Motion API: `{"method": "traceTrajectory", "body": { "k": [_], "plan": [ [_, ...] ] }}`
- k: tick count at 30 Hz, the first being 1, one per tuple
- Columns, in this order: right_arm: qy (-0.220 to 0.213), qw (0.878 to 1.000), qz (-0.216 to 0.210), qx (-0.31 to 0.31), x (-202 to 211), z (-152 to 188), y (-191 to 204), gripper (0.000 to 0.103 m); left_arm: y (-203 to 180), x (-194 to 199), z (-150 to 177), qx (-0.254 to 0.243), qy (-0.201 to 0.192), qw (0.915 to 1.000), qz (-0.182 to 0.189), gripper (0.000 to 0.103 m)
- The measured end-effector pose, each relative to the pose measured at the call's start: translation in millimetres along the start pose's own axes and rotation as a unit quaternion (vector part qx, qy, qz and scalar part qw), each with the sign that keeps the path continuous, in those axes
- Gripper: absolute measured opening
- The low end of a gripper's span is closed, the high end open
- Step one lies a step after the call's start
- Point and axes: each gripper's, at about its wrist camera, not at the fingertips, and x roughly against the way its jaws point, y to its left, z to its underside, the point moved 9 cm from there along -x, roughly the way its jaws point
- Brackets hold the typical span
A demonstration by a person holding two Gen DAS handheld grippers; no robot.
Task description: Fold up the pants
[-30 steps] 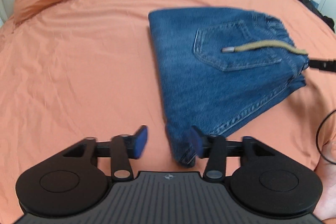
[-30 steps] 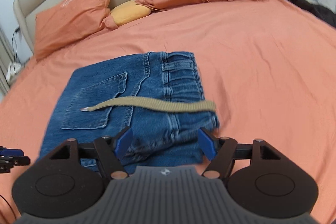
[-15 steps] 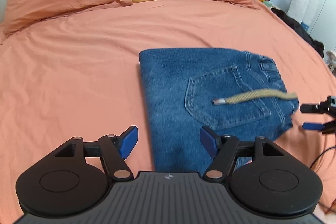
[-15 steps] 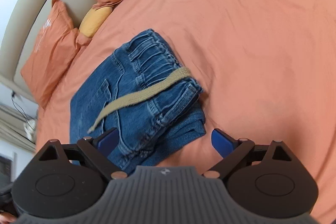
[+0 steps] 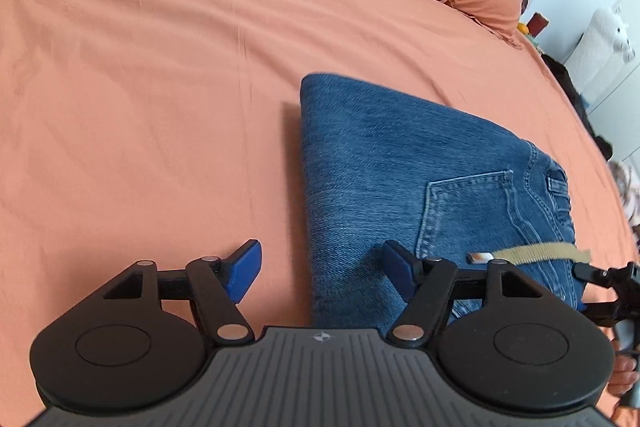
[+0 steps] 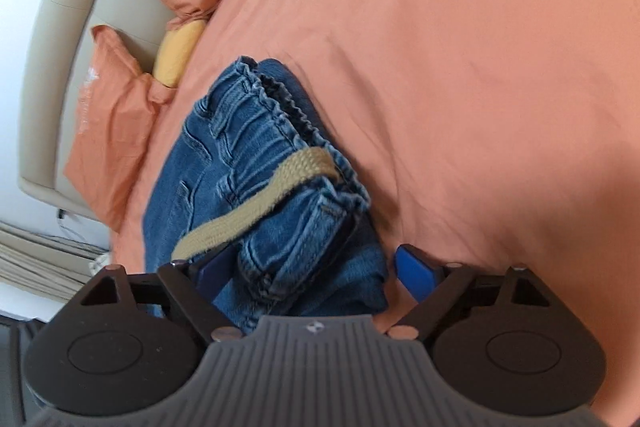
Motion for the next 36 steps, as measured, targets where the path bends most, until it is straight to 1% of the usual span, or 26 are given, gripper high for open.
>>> {"method": "traceTrajectory", "body": {
  "k": [2,5,7,8,10,11,12,13,15,16,17,18,20,22,24,26,27,29,33,36],
  "plan": [
    [0.001,1.0,-0.008,0.009,-4,-2,0,0.081,4,-9,0,0.011,0.001,0.9999,0.013,0.08],
    [0.0,1.0,-0.02,0.022,-9,-5,1,0.075,5,-19,-4,0.03,-0.005,0.9989,0.037,0.08],
    [-0.001,0.999,-0.032,0.019,-11,-8,-1,0.072,5,-24,-6,0.04,-0.006,0.998,0.048,0.076],
    [-0.003,0.999,-0.038,0.018,-12,-9,-3,0.067,5,-26,-6,0.044,-0.005,0.9976,0.053,0.073],
    [-0.006,0.999,-0.046,0.019,-14,-10,-5,0.063,3,-28,-5,0.044,-0.006,0.9971,0.061,0.064],
    [-0.009,0.999,-0.047,0.021,-15,-9,-2,0.061,1,-27,-5,0.044,-0.006,0.9969,0.065,0.054],
    [-0.011,0.999,-0.047,0.025,-14,-9,-1,0.056,-2,-27,-5,0.046,-0.004,0.9963,0.073,0.038],
    [-0.011,0.998,-0.049,0.026,-13,-8,0,0.052,-5,-26,-5,0.048,-0.002,0.996,0.075,0.036],
    [-0.012,0.998,-0.049,0.027,-11,-6,4,0.046,-11,-23,-6,0.028,-0.003,0.998,0.057,0.025],
    [-0.013,0.998,-0.044,0.034,-9,-6,7,0.045,-15,-22,-7,0.018,-0.004,0.9988,0.046,0.022],
    [-0.015,0.998,-0.039,0.041,-8,-7,10,0.043,-20,-20,-8,0.009,-0.005,0.9993,0.035,0.015],
    [-0.017,0.998,-0.033,0.048,-6,-7,14,0.041,-25,-17,-9,0.002,-0.008,0.9996,0.027,0.012],
    [-0.024,0.998,-0.023,0.062,-1,-7,23,0.037,-33,-11,-11,-0.014,-0.013,0.9998,0.005,0.011],
    [-0.03,0.997,-0.021,0.068,6,-7,32,0.034,-38,-4,-14,-0.022,-0.018,0.9996,-0.006,0.01],
    [-0.034,0.996,-0.023,0.076,15,-8,44,0.031,-43,8,-17,-0.023,-0.024,0.9994,-0.006,0.009],
    [-0.035,0.995,-0.025,0.092,24,-8,59,0.03,-48,23,-21,-0.023,-0.03,0.9993,0.002,0.009],
    [-0.035,0.994,-0.027,0.101,28,-7,67,0.029,-50,32,-23,-0.029,-0.035,0.999,0.001,0.009],
    [-0.032,0.992,-0.031,0.12,37,-1,86,0.029,-54,52,-26,-0.051,-0.045,0.9976,-0.013,0.008],
    [-0.029,0.989,-0.051,0.139,49,15,123,0.029,-43,97,-33,-0.055,-0.062,0.9963,-0.024,0.007],
    [-0.023,0.985,-0.074,0.153,52,34,153,0.029,-29,132,-36,-0.055,-0.074,0.995,-0.039,0.007]
  ]
}}
